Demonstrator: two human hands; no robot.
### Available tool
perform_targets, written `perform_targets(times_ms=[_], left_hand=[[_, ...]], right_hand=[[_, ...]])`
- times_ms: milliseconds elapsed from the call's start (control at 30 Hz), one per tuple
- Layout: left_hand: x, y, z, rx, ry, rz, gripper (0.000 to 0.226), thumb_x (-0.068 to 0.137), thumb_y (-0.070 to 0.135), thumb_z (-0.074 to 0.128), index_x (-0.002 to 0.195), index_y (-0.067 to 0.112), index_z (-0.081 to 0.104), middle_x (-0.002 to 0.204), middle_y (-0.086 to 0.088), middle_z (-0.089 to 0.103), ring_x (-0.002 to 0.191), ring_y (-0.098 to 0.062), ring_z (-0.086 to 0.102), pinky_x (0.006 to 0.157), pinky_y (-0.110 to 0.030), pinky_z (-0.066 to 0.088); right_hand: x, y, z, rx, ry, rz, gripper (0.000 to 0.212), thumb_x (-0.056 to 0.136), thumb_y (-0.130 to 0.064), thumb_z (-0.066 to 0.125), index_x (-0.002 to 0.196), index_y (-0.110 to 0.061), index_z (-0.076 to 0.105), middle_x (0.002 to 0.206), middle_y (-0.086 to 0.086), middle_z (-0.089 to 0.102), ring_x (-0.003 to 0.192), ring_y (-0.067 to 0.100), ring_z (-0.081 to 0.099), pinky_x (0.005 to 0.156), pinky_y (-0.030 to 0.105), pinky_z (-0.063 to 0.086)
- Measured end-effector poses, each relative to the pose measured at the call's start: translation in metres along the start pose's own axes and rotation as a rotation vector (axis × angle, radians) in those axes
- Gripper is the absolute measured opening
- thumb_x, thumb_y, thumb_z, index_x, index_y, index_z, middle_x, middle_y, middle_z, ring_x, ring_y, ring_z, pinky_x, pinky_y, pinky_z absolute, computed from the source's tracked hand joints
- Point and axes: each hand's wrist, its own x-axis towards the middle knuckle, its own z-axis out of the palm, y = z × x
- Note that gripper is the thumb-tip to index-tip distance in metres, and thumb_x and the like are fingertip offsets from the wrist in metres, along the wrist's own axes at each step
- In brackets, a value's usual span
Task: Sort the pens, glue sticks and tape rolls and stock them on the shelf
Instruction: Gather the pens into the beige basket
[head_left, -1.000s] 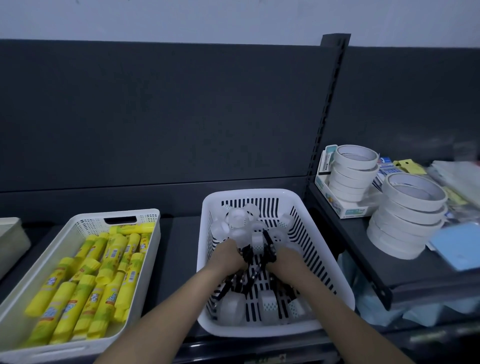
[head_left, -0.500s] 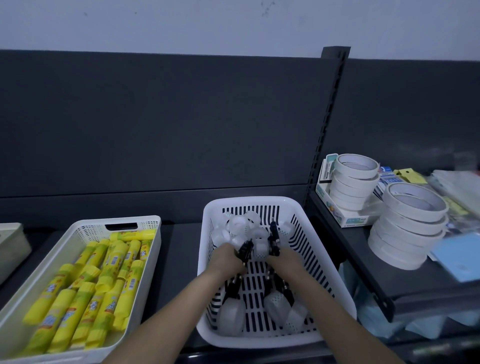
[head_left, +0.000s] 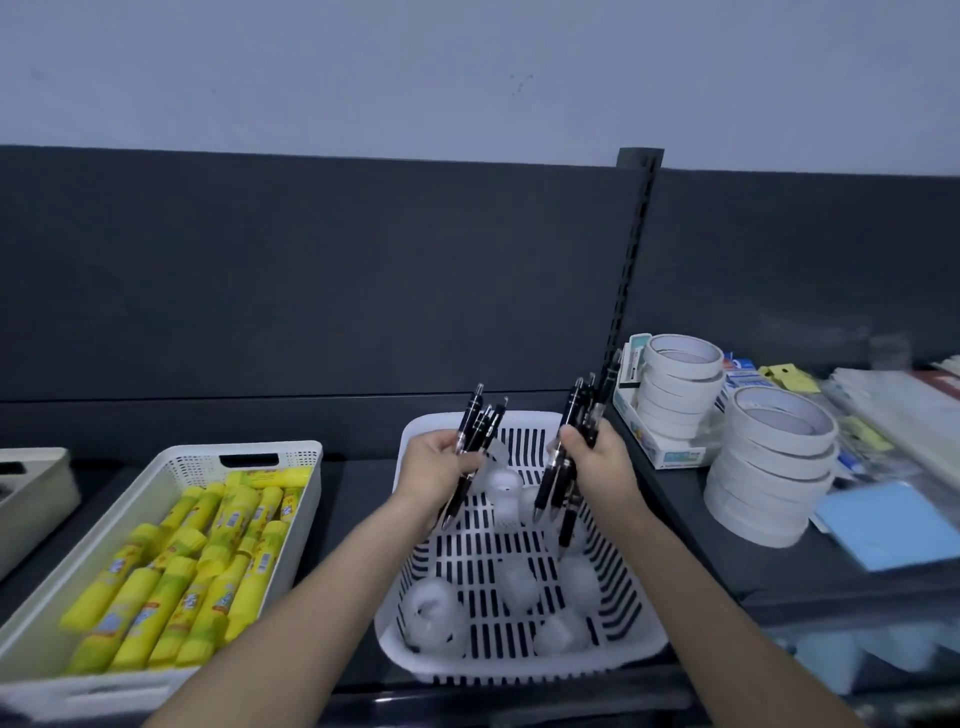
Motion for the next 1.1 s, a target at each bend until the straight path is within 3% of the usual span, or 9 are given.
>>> perform_targets(times_ms=[100, 200, 300, 400, 633, 767, 867, 1000, 1100], left_hand=[[-0.014, 0.008, -0.01, -0.067, 0.0, 0.026, 0.011, 0.082, -0.003, 0.064, 0.079, 0.007, 0.067, 0.083, -0.013, 0.066, 0.076, -0.024, 0.06, 0.081, -0.044, 0.052], [-0.025, 0.007, -0.026, -0.106, 0.021, 0.055, 0.01, 0.081, -0.005, 0.064, 0.079, 0.003, 0.067, 0.077, -0.01, 0.067, 0.071, -0.021, 0.062, 0.072, -0.035, 0.054], [-0.035, 0.004, -0.048, -0.152, 0.045, 0.055, 0.019, 0.081, -0.009, 0.062, 0.073, 0.008, 0.067, 0.063, 0.002, 0.069, 0.058, -0.01, 0.062, 0.056, -0.021, 0.052], [-0.048, 0.005, -0.08, -0.168, 0.112, 0.068, 0.024, 0.081, -0.012, 0.059, 0.07, 0.009, 0.063, 0.051, 0.01, 0.063, 0.047, -0.003, 0.055, 0.049, -0.012, 0.046], [-0.074, 0.007, -0.182, -0.155, 0.296, 0.1, 0.021, 0.081, -0.01, 0.061, 0.068, 0.007, 0.061, 0.049, 0.005, 0.052, 0.043, -0.005, 0.048, 0.046, -0.015, 0.042], [-0.084, 0.001, -0.258, -0.121, 0.366, 0.115, 0.036, 0.082, -0.007, 0.061, 0.054, 0.014, 0.053, 0.04, 0.011, 0.049, 0.038, -0.002, 0.043, 0.038, -0.013, 0.035], [-0.091, -0.006, -0.328, -0.138, 0.421, 0.101, 0.028, 0.081, -0.007, 0.061, 0.06, 0.01, 0.056, 0.05, 0.003, 0.051, 0.044, -0.007, 0.046, 0.042, -0.015, 0.038], [-0.094, -0.015, -0.437, -0.141, 0.517, 0.126, 0.02, 0.079, -0.006, 0.064, 0.069, 0.01, 0.067, 0.061, 0.001, 0.065, 0.056, -0.013, 0.059, 0.059, -0.023, 0.048], [-0.087, -0.021, -0.509, -0.143, 0.575, 0.133, 0.008, 0.08, -0.005, 0.064, 0.077, 0.002, 0.067, 0.071, -0.011, 0.067, 0.062, -0.022, 0.062, 0.063, -0.031, 0.052]], right_hand=[[-0.012, -0.011, 0.006, 0.101, -0.122, 0.045, 0.013, 0.097, -0.014, 0.044, 0.086, -0.015, 0.051, 0.078, 0.005, 0.062, 0.075, 0.023, 0.06, 0.071, 0.035, 0.052], [-0.024, -0.014, 0.017, 0.162, -0.241, 0.118, 0.011, 0.097, -0.01, 0.044, 0.089, -0.01, 0.051, 0.074, 0.006, 0.062, 0.065, 0.019, 0.064, 0.056, 0.026, 0.051], [-0.028, -0.014, 0.034, 0.181, -0.256, 0.139, 0.008, 0.097, -0.011, 0.045, 0.102, -0.006, 0.049, 0.075, 0.007, 0.062, 0.066, 0.021, 0.063, 0.061, 0.029, 0.05], [-0.034, -0.025, 0.059, 0.17, -0.296, 0.13, 0.01, 0.097, -0.011, 0.044, 0.098, -0.007, 0.053, 0.077, 0.008, 0.062, 0.07, 0.022, 0.062, 0.063, 0.03, 0.05], [-0.057, -0.062, 0.149, 0.199, -0.447, 0.083, 0.015, 0.097, -0.006, 0.044, 0.083, -0.009, 0.05, 0.073, 0.009, 0.059, 0.064, 0.023, 0.062, 0.063, 0.029, 0.049], [-0.076, -0.08, 0.22, 0.215, -0.524, 0.084, 0.017, 0.096, -0.007, 0.044, 0.081, -0.01, 0.049, 0.072, 0.008, 0.058, 0.063, 0.022, 0.061, 0.055, 0.029, 0.047], [-0.092, -0.094, 0.284, 0.219, -0.569, 0.077, 0.015, 0.096, -0.008, 0.045, 0.082, -0.01, 0.05, 0.073, 0.008, 0.06, 0.063, 0.021, 0.063, 0.055, 0.027, 0.048], [-0.118, -0.123, 0.387, 0.289, -0.601, 0.126, 0.016, 0.096, -0.006, 0.043, 0.081, -0.011, 0.048, 0.071, 0.008, 0.058, 0.059, 0.019, 0.062, 0.05, 0.02, 0.05], [-0.132, -0.137, 0.46, 0.315, -0.603, 0.16, 0.01, 0.097, -0.006, 0.042, 0.089, -0.009, 0.047, 0.072, 0.007, 0.058, 0.063, 0.019, 0.06, 0.054, 0.025, 0.048]])
